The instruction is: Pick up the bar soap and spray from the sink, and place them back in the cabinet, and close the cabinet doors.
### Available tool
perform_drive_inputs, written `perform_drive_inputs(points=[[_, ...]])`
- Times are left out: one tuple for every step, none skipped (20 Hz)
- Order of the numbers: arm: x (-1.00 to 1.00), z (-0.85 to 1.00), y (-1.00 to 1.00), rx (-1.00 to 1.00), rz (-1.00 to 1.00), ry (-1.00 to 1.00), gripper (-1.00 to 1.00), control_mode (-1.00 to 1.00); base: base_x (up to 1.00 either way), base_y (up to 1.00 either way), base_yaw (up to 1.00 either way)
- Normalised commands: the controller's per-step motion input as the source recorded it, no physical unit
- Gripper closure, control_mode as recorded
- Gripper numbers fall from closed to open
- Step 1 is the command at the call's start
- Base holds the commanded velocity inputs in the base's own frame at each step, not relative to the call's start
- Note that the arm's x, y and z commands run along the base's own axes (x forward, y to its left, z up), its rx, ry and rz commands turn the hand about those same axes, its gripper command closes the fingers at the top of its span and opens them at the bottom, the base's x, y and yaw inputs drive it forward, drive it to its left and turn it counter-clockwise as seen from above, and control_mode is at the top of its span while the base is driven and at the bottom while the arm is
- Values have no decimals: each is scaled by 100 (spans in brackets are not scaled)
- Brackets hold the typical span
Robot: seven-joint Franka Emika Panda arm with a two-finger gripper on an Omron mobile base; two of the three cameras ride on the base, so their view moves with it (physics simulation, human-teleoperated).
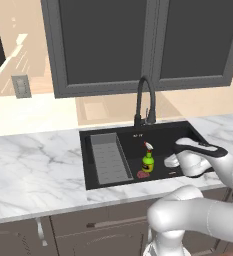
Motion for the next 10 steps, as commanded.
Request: perform_drive_inputs(points=[[7,-10,4,0,0,0,-100,-100,0,0,0],[7,-11,6,0,0,0,-100,-100,0,0,0],[6,-15,6,0,0,0,-100,-100,0,0,0],[6,-16,6,0,0,0,-100,-100,0,0,0],[7,-16,6,0,0,0,-100,-100,0,0,0],[10,-13,6,0,0,0,-100,-100,0,0,0],[11,-11,4,0,0,0,-100,-100,0,0,0],[11,-8,2,0,0,0,-100,-100,0,0,0],[13,-6,1,0,0,0,-100,-100,0,0,0],[14,0,0,0,0,0,-100,-100,0,0,0]])
